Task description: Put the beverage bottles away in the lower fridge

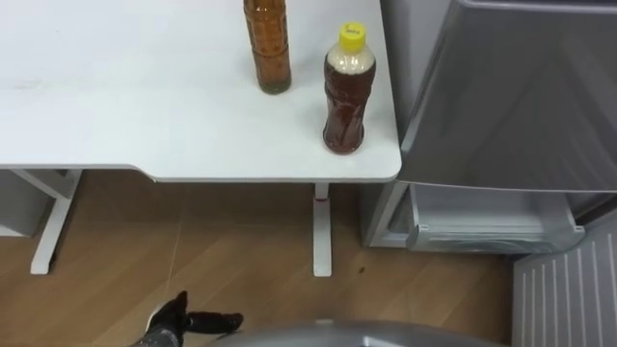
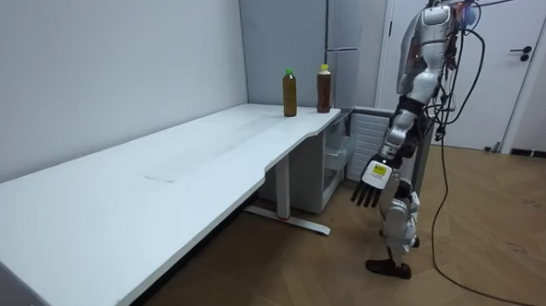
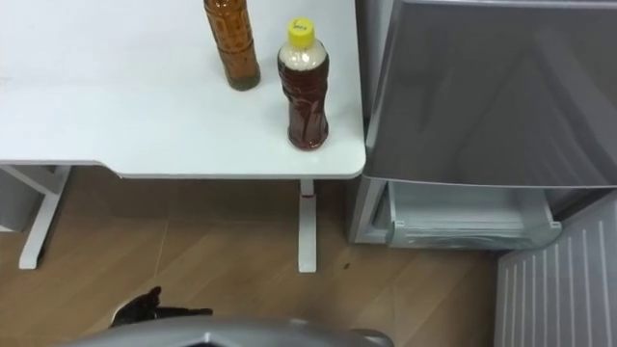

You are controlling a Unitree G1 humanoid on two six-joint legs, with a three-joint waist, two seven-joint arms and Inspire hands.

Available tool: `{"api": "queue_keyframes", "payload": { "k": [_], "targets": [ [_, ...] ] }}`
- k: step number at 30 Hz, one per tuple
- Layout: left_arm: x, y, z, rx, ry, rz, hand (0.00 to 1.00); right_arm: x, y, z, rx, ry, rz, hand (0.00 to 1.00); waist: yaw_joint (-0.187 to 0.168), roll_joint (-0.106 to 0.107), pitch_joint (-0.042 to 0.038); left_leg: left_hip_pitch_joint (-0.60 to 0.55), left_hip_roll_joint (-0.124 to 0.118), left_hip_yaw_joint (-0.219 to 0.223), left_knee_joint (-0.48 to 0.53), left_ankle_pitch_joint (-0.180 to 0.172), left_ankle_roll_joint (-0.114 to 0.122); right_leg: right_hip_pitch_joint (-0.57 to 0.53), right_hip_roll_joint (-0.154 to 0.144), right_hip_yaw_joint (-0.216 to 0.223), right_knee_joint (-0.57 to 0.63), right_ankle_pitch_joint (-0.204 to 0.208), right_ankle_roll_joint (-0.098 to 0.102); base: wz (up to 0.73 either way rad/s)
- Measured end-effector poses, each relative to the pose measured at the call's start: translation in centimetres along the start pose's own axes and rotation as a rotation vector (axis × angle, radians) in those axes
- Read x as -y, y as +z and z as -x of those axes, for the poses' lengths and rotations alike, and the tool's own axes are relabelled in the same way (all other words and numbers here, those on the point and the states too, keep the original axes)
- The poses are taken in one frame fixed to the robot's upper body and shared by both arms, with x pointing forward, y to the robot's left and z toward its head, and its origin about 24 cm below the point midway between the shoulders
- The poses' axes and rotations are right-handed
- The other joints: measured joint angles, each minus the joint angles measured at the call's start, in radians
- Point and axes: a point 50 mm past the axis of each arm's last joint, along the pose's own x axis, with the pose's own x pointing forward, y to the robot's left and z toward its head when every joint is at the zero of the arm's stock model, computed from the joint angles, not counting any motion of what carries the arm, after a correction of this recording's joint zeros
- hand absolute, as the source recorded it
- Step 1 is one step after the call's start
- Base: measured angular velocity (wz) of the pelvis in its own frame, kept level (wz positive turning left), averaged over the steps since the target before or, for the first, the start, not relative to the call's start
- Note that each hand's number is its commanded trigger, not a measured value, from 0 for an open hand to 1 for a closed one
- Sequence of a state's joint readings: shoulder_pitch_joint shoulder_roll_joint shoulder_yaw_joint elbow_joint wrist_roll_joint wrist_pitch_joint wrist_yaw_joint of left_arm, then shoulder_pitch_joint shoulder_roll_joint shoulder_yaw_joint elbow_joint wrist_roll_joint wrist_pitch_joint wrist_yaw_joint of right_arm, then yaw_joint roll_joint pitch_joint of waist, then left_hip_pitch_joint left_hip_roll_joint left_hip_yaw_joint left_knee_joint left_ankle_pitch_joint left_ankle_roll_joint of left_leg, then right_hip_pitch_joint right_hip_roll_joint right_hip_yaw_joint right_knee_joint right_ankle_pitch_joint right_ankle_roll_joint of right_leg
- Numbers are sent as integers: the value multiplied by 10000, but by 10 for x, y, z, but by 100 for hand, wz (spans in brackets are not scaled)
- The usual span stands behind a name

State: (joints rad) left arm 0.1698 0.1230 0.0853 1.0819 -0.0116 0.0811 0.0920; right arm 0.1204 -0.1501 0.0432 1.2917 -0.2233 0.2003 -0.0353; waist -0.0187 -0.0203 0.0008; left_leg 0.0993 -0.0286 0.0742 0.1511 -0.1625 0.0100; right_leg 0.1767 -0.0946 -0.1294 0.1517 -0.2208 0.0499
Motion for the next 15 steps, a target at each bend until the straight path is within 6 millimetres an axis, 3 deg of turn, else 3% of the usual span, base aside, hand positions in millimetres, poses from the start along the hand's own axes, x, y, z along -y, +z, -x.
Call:
{"api": "queue_keyframes", "payload": {
  "k": [2,6,15],
  "targets": [
    [-6,-11,1,-386,600,438,0,1,-4,0,-149,-255,-334,0,-5,-49,-37,15,1,44,3,-23,7,1,-1,45,8,0,0,-7],
    [-18,-35,6,-1227,1988,1455,0,6,-7,0,-319,-856,-1020,0,-14,-15,-8,24,-6,40,31,-49,26,23,-14,25,29,1,1,-1],
    [-24,-33,8,-1341,3604,2000,0,10,-4,0,51,-1424,-1136,0,44,29,0,-16,-1,-124,244,-117,16,150,-12,-135,-2,-31,-2,5]
  ]
}}
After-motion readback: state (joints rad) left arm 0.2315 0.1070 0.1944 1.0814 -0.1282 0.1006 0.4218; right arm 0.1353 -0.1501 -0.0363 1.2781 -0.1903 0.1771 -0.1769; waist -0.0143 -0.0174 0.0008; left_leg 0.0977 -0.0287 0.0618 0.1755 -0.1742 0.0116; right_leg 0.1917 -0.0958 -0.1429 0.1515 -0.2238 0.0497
